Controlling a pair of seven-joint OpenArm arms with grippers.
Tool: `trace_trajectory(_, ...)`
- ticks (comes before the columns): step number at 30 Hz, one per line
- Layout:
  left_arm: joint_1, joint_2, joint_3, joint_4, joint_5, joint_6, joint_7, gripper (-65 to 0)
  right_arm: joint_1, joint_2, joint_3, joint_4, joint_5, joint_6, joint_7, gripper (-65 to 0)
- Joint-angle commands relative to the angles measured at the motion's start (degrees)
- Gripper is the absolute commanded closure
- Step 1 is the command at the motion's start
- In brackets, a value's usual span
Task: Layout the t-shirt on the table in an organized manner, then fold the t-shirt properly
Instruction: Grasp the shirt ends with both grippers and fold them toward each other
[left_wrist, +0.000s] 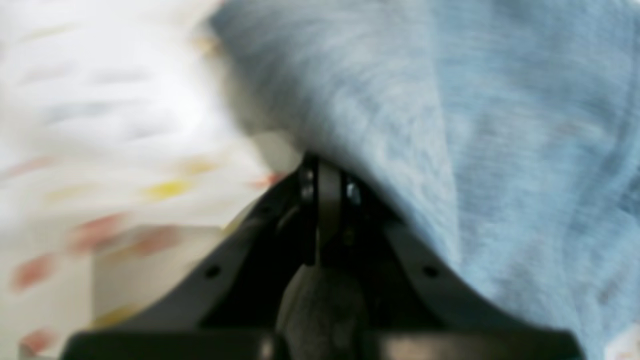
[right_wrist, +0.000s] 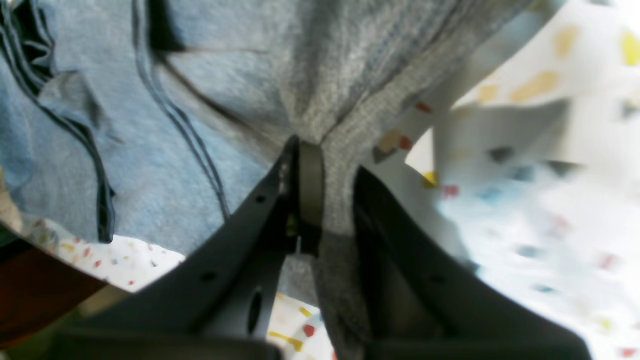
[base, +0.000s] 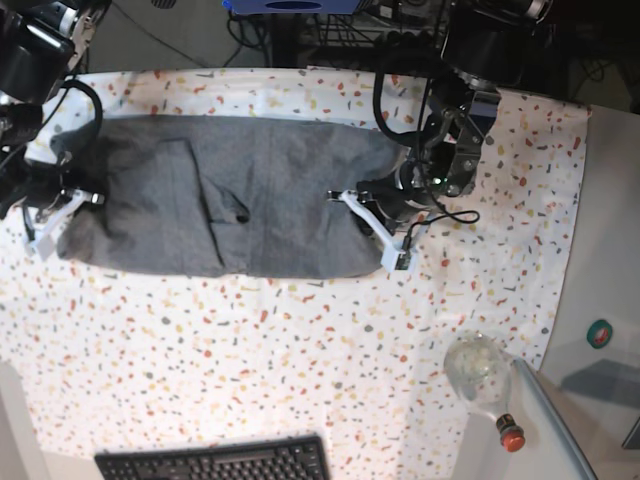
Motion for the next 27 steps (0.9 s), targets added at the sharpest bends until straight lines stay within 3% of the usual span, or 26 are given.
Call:
trace_trajectory(1, -0.9, 1.3, 0.9, -0.7, -1.3, -1.6, 1.5, 0.0, 0.7, 0.9, 0.0, 3.3, 1.7, -0.2, 0.6, 0.0)
trace_trajectory(4, -2.3, 2.3, 2.2, -2.0, -1.3, -1.6, 1.5, 0.0, -0.3, -0.6, -2.1, 9.8, 1.7, -2.8, -1.2, 0.0)
trace_trajectory(15, -2.4, 1.8, 2.4, -2.1, -1.3, -1.6, 1.5, 0.0, -6.7, -8.3, -20.0, 31.4, 1.8, -17.6, -1.4, 0.0)
trace_trajectory(23, -2.2, 1.1, 2.2, -2.1, -1.3, -1.6, 1.5, 0.0, -6.8, -9.7, -31.8, 33.0, 2.0, -23.8, -1.3, 0.0)
trace_trajectory(27, -2.2, 1.1, 2.2, -2.2, -1.3, -1.6, 1.5, 0.0, -6.7, -11.9, -34.7, 34.1, 1.8, -25.0, -1.2, 0.0)
